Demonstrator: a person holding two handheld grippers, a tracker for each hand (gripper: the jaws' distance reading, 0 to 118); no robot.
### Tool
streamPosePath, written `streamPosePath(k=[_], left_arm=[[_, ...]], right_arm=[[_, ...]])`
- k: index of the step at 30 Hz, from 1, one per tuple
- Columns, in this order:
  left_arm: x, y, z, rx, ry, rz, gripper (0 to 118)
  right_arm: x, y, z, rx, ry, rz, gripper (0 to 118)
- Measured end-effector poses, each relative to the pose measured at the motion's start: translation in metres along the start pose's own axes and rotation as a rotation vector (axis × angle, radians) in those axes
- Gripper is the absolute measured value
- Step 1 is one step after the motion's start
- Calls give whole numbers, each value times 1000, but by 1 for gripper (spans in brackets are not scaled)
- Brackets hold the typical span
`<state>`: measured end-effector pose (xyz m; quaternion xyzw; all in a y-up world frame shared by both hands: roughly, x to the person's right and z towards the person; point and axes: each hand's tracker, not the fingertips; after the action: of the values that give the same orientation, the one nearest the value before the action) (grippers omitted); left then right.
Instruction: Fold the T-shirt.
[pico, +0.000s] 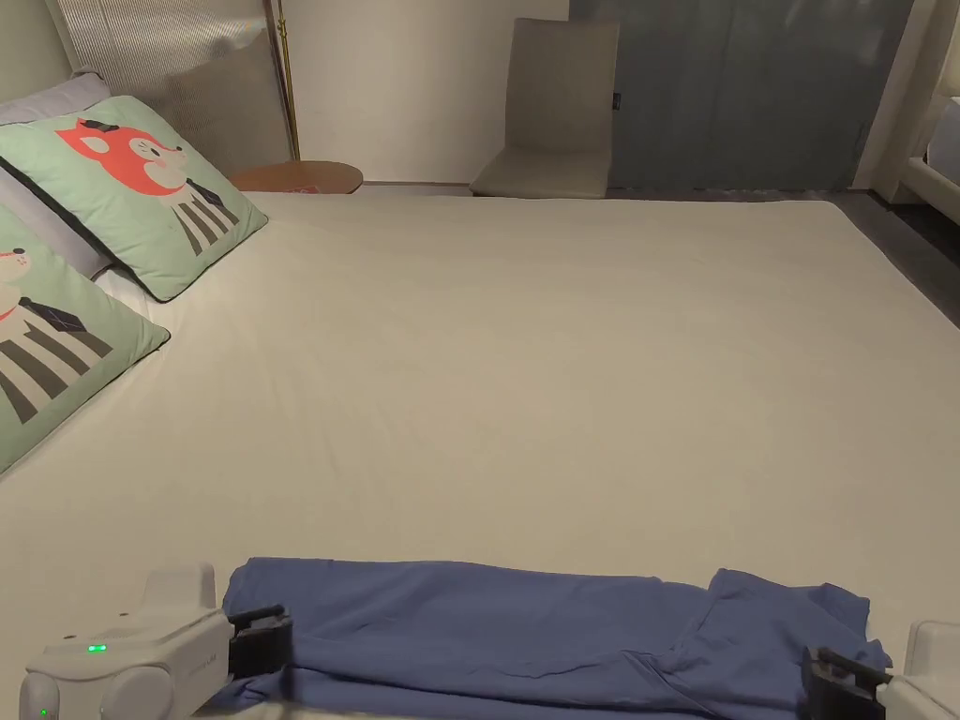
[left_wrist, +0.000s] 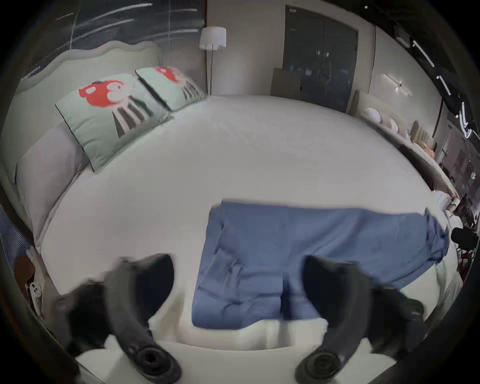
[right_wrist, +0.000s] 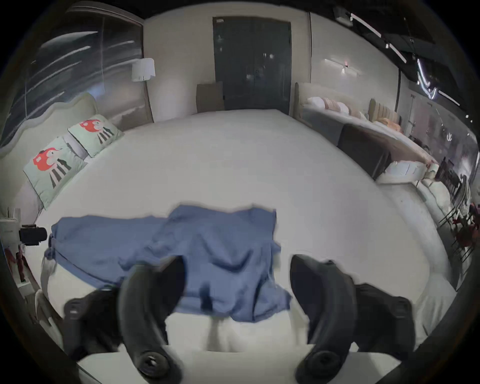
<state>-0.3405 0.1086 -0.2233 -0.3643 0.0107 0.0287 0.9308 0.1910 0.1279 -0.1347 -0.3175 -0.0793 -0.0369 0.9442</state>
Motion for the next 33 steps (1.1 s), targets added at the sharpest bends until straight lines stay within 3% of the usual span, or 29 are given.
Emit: streamPosePath(k=[2, 9, 15, 17, 18, 20, 21, 22, 23, 24, 33], left_arm=[[11, 17, 19, 123, -44, 15, 109], [71, 76, 89, 532, -85, -35, 109], [107, 91, 115, 688, -104, -107, 106], [113, 88, 117, 706, -101, -108, 97], [115, 86, 116, 717, -104, -106, 85], [119, 84, 114, 722, -97, -102, 33], [119, 84, 113, 716, -102, -92, 3], [119, 83, 112, 709, -121, -72, 0], [118, 82, 110, 694, -147, -57, 0], [118, 82, 109, 678, -155, -51, 0], [101, 88, 94, 619, -174, -66, 0]], right_arm=[[-14, 21, 15, 104, 6, 18, 102], [-65, 84, 64, 469, 11, 61, 102], [-91, 105, 81, 610, -12, 98, 102], [-95, 107, 81, 614, -13, 109, 101], [-97, 107, 80, 616, -11, 113, 99], [-100, 106, 80, 626, -2, 112, 77], [-101, 107, 80, 626, -1, 109, 59], [-102, 107, 77, 624, -2, 111, 28], [-103, 108, 75, 620, -3, 113, 7], [-104, 108, 73, 615, -3, 114, 2], [-107, 107, 73, 609, 2, 124, 1]])
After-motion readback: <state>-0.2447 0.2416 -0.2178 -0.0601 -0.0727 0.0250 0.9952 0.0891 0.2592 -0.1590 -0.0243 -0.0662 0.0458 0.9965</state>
